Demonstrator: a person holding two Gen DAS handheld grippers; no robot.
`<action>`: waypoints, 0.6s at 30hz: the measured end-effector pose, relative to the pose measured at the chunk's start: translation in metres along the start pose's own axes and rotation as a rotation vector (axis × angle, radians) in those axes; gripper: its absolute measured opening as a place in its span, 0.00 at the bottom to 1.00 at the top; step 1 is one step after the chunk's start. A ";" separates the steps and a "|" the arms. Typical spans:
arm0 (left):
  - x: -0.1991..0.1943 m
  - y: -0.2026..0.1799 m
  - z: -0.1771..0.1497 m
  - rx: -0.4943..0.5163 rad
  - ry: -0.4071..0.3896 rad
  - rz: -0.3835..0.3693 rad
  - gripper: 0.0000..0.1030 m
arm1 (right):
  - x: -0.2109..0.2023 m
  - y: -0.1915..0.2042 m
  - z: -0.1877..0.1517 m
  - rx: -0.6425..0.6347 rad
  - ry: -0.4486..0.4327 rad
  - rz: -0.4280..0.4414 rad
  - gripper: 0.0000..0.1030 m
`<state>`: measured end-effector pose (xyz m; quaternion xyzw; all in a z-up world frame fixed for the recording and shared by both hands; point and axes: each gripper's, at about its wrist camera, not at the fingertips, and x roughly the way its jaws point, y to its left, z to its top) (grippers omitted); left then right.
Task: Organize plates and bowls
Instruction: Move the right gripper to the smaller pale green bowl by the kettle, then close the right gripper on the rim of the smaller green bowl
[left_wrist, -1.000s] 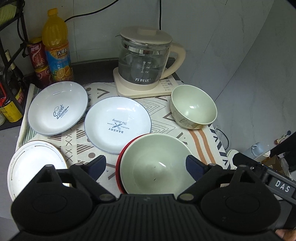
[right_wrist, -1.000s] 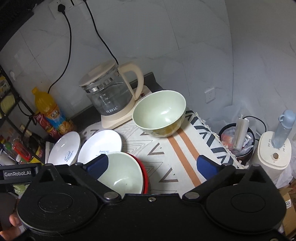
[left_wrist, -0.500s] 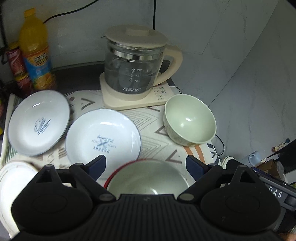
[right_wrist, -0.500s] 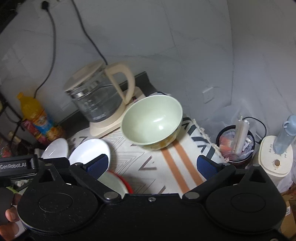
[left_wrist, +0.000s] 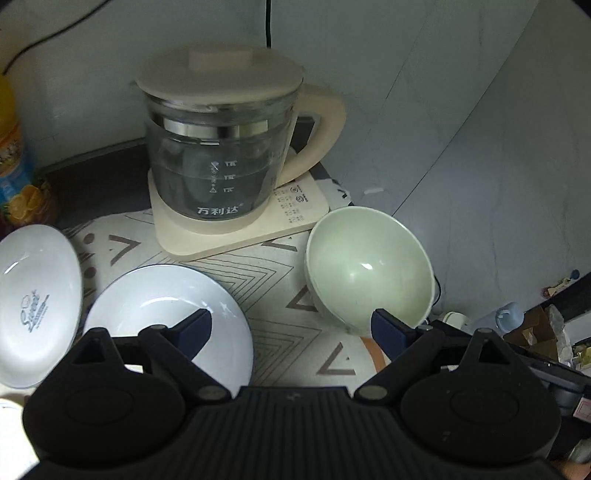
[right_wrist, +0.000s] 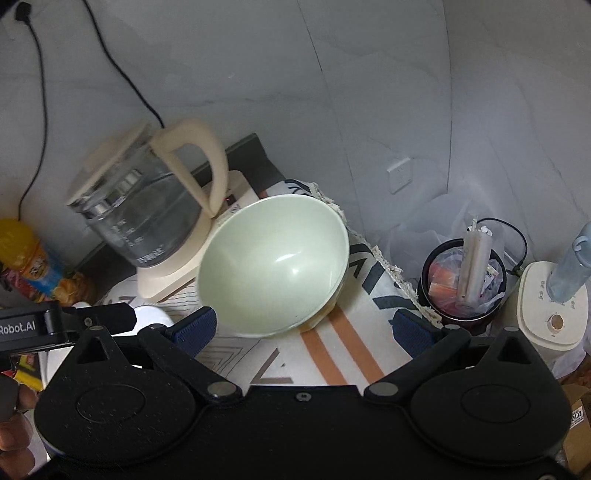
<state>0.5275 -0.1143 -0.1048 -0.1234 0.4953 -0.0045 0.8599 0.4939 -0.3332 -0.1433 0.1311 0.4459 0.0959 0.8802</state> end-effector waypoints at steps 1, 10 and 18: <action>0.007 0.001 0.003 -0.002 0.011 0.001 0.89 | 0.004 -0.001 0.001 0.003 0.005 -0.005 1.00; 0.058 0.000 0.018 0.006 0.087 -0.001 0.86 | 0.038 -0.009 0.006 0.020 0.059 -0.038 0.80; 0.092 -0.005 0.023 -0.017 0.168 -0.033 0.55 | 0.060 -0.012 0.007 0.035 0.107 -0.040 0.59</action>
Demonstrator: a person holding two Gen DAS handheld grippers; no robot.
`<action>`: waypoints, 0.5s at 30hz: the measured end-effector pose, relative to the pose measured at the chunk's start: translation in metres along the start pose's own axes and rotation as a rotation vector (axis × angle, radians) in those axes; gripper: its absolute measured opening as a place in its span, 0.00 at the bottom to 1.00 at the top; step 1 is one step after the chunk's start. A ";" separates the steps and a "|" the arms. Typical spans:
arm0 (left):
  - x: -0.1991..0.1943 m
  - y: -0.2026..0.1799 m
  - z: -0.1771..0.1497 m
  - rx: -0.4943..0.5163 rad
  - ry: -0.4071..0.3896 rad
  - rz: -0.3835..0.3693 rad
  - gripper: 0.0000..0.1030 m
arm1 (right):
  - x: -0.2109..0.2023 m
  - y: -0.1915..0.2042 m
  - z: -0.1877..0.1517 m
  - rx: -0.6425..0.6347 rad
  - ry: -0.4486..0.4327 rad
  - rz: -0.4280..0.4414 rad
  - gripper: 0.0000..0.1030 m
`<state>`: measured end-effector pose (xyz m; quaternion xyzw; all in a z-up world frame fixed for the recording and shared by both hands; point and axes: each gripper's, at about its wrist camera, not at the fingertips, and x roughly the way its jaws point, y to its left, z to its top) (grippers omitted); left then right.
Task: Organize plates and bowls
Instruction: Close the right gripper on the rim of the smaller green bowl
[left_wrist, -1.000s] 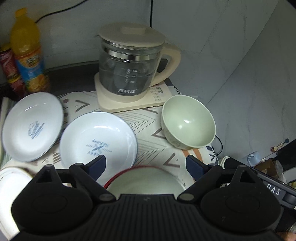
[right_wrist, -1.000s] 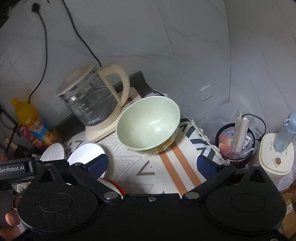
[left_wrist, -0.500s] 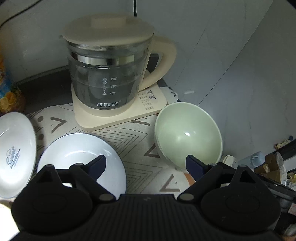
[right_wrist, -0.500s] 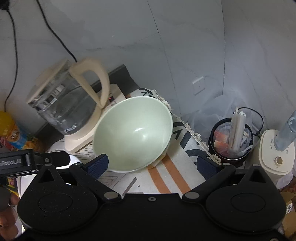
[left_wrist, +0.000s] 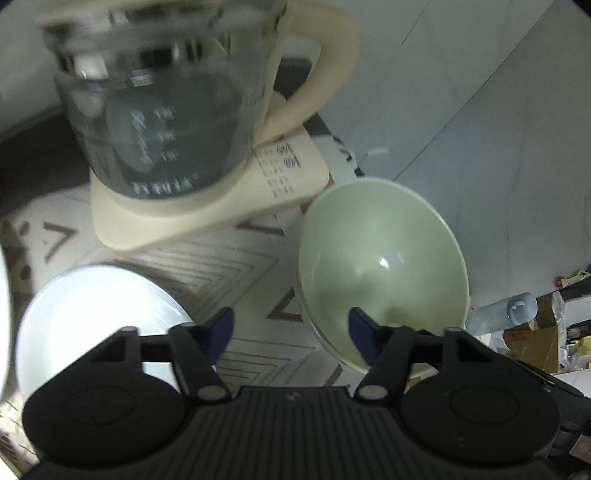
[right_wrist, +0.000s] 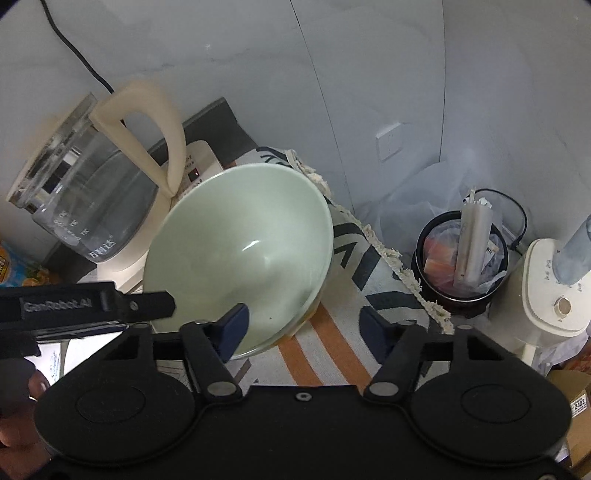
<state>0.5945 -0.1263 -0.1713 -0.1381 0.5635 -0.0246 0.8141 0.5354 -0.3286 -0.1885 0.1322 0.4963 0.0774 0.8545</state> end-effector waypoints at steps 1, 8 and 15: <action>0.005 0.000 0.000 -0.003 0.014 -0.007 0.53 | 0.003 0.000 0.000 0.002 0.006 -0.002 0.55; 0.025 -0.005 0.001 -0.029 0.060 -0.042 0.15 | 0.015 0.000 -0.002 -0.002 0.013 0.023 0.25; 0.009 -0.011 -0.005 -0.012 0.041 -0.036 0.15 | -0.001 0.000 0.000 -0.012 -0.017 0.033 0.23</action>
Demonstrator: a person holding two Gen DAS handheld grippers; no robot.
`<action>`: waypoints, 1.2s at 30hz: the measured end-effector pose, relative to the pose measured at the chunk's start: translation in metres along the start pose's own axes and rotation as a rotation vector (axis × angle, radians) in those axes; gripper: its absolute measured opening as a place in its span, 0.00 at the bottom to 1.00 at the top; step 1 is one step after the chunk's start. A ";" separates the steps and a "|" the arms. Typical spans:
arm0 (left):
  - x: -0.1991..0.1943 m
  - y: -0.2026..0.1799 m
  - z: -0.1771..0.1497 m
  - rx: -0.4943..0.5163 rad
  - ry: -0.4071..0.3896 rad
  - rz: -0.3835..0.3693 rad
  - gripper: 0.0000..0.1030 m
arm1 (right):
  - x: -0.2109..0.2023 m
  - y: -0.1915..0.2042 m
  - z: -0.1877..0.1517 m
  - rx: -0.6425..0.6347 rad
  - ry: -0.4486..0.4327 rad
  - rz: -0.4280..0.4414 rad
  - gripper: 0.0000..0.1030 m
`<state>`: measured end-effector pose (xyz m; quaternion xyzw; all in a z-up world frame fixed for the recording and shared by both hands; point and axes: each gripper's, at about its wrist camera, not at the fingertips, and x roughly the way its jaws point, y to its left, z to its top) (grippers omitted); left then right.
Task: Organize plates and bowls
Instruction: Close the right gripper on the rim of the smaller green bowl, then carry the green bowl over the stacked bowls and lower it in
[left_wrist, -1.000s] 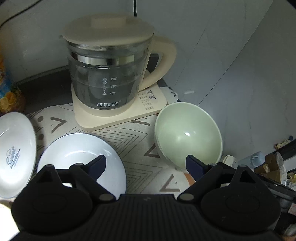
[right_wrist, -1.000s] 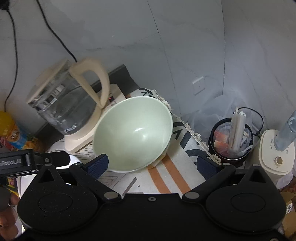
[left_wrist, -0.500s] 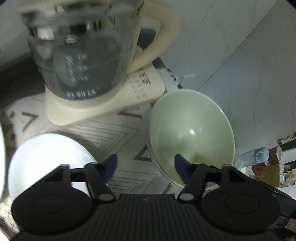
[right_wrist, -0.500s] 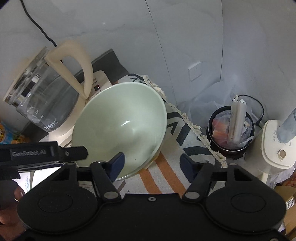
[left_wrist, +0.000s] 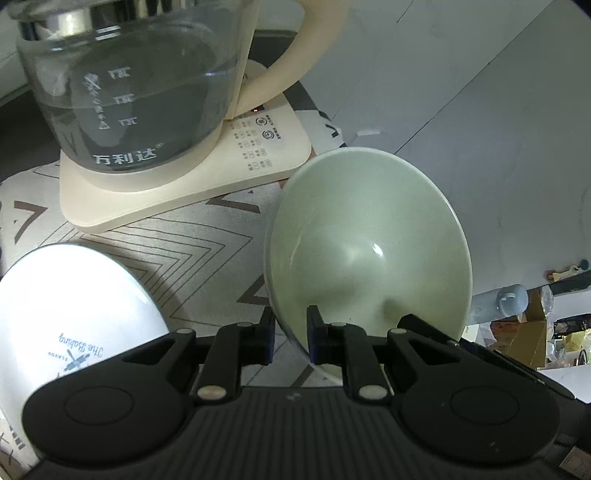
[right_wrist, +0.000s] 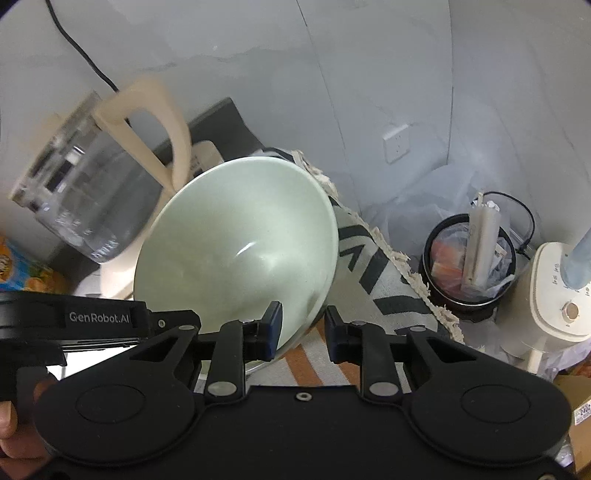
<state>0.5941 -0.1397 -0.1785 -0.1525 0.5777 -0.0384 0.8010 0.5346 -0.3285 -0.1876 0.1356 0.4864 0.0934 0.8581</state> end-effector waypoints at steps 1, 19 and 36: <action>-0.003 0.000 -0.001 0.000 -0.004 -0.001 0.15 | -0.003 0.001 0.000 0.000 -0.002 0.004 0.23; -0.084 -0.004 -0.035 0.001 -0.152 -0.007 0.15 | -0.072 0.024 -0.018 -0.066 -0.119 0.064 0.23; -0.148 0.000 -0.096 -0.029 -0.246 -0.013 0.17 | -0.126 0.039 -0.054 -0.128 -0.184 0.103 0.23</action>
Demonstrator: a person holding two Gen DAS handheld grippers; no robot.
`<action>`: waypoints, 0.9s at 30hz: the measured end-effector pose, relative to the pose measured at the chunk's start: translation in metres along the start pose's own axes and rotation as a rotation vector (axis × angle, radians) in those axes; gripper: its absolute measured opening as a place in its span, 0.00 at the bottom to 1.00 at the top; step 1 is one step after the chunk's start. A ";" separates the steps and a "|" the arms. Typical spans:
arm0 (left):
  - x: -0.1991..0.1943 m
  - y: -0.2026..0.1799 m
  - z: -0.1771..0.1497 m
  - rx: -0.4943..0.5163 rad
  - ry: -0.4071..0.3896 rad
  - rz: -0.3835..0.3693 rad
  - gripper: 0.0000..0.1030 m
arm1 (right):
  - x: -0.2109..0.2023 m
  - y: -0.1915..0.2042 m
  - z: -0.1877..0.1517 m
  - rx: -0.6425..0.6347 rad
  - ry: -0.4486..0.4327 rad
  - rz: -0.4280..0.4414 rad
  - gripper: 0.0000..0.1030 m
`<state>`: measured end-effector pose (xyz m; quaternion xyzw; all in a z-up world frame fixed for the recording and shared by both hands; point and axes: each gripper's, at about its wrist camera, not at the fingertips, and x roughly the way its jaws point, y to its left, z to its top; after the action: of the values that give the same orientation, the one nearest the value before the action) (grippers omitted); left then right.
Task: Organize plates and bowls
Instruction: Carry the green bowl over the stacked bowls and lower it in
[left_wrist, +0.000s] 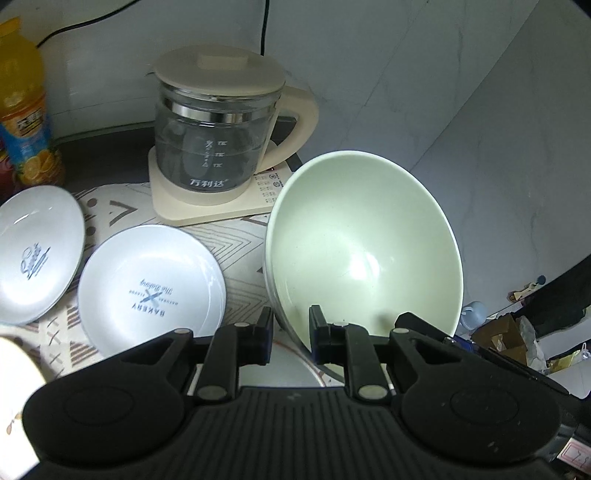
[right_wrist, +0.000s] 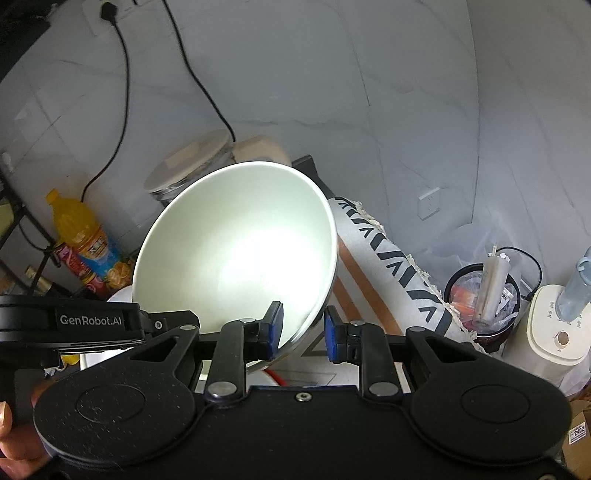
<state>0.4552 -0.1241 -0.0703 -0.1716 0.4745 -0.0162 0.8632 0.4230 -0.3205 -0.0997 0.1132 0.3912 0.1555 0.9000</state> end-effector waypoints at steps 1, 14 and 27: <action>-0.004 0.000 -0.003 -0.004 -0.003 0.001 0.17 | -0.003 0.002 -0.002 -0.005 -0.002 0.002 0.23; -0.045 0.006 -0.049 -0.033 -0.042 0.017 0.19 | -0.036 0.013 -0.037 -0.031 0.008 0.029 0.23; -0.051 0.017 -0.087 -0.082 -0.040 0.033 0.19 | -0.042 0.013 -0.065 -0.066 0.034 0.049 0.23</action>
<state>0.3534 -0.1230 -0.0768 -0.1992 0.4604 0.0211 0.8648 0.3454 -0.3180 -0.1111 0.0904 0.3981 0.1919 0.8925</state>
